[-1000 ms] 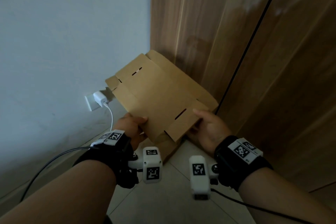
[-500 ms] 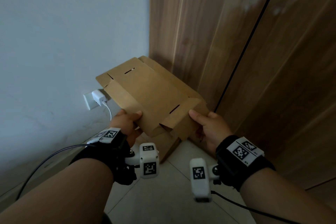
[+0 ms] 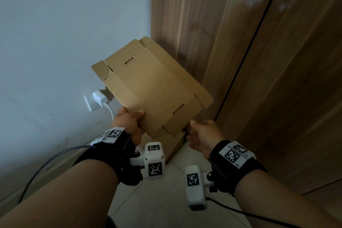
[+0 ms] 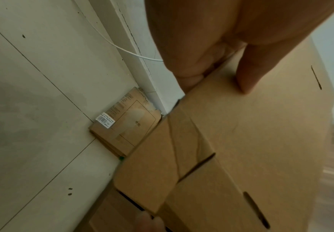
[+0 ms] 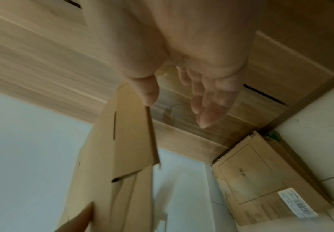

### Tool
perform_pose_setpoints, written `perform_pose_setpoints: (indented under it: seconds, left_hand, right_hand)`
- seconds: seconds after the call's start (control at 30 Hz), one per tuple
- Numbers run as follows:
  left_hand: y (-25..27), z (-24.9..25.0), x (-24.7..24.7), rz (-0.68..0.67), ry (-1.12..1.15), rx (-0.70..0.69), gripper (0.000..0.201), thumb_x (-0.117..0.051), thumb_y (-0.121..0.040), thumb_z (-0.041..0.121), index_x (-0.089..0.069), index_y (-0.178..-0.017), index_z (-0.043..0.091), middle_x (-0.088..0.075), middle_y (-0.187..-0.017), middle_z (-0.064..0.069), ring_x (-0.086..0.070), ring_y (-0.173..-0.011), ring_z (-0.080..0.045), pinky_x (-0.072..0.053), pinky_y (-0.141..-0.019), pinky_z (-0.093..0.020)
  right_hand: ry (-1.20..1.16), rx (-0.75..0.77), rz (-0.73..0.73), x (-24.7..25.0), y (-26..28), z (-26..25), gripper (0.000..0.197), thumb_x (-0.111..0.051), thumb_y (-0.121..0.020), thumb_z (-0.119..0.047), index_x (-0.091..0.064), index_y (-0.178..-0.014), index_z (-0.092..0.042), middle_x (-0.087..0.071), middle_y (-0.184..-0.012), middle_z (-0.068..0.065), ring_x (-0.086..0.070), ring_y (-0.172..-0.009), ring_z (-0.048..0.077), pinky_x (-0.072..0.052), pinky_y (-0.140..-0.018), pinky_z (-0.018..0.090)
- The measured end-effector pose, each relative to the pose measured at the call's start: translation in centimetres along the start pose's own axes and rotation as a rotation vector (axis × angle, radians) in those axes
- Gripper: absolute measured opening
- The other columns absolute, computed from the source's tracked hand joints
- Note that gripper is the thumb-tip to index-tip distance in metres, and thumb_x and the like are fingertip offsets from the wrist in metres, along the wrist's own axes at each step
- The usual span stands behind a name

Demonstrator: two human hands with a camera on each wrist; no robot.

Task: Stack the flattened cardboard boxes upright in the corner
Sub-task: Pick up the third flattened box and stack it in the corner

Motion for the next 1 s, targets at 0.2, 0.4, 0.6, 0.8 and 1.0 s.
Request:
perform_pose_setpoints:
  seconds: [0.2,0.4,0.6,0.8,1.0]
  left_hand:
    - [0.7,-0.8,-0.7,-0.014,-0.081,0.056,0.038,-0.042,-0.09,-0.005,-0.048,-0.122,0.015,-0.058,-0.115,-0.01,-0.055,-0.105,-0.031,-0.047,-0.089,-0.049]
    - [1.1,-1.4,-0.8,-0.029,-0.124,0.106,0.024,-0.049,-0.091,0.005,-0.047,-0.112,0.016,-0.061,-0.112,-0.009,-0.059,-0.098,-0.029,-0.05,-0.076,-0.044]
    - [0.9,-1.2,-0.7,-0.036,-0.201,0.021,0.036,-0.055,-0.084,-0.002,-0.046,-0.111,0.02,-0.062,-0.109,-0.008,-0.06,-0.097,-0.031,-0.052,-0.084,-0.051]
    - [0.8,-0.3,0.0,-0.006,-0.289,-0.036,0.046,-0.052,-0.083,-0.006,-0.047,-0.121,0.02,-0.061,-0.104,-0.005,-0.057,-0.1,-0.032,-0.05,-0.085,-0.047]
    - [0.8,-0.8,0.1,-0.051,-0.394,-0.007,0.051,-0.054,-0.082,-0.005,-0.045,-0.126,0.018,-0.061,-0.117,-0.013,-0.058,-0.108,-0.037,-0.049,-0.091,-0.058]
  right_hand:
    - [-0.138,0.006,-0.08,-1.0,0.2,-0.6,0.005,-0.048,-0.095,-0.017,-0.049,-0.095,-0.022,-0.059,-0.108,0.009,-0.06,-0.078,0.021,-0.047,-0.049,0.028]
    - [-0.206,0.035,-0.108,-0.6,-0.3,-0.6,0.015,-0.046,-0.096,-0.015,-0.05,-0.086,-0.024,-0.06,-0.087,0.0,-0.056,-0.073,0.017,-0.039,-0.053,0.026]
    - [-0.175,0.016,-0.037,-1.0,-0.5,-0.5,0.015,-0.056,-0.09,-0.019,-0.052,-0.105,-0.02,-0.063,-0.101,0.005,-0.061,-0.084,0.022,-0.049,-0.059,0.033]
    - [-0.059,0.192,0.263,1.8,-1.0,-2.2,0.075,-0.072,-0.077,-0.026,-0.03,-0.14,-0.024,-0.045,-0.137,0.009,-0.051,-0.114,0.028,-0.045,-0.092,0.04]
    - [0.186,0.317,0.065,0.7,-1.0,-2.8,0.047,-0.055,-0.09,-0.031,-0.041,-0.133,-0.023,-0.055,-0.129,0.002,-0.056,-0.107,0.022,-0.048,-0.099,0.045]
Point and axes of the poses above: each hand's wrist, its own y-axis away from the middle knuckle, its own x-axis out of the back of the hand, z = x × y, the point moved 3 cm from there along -y, towards the middle knuckle
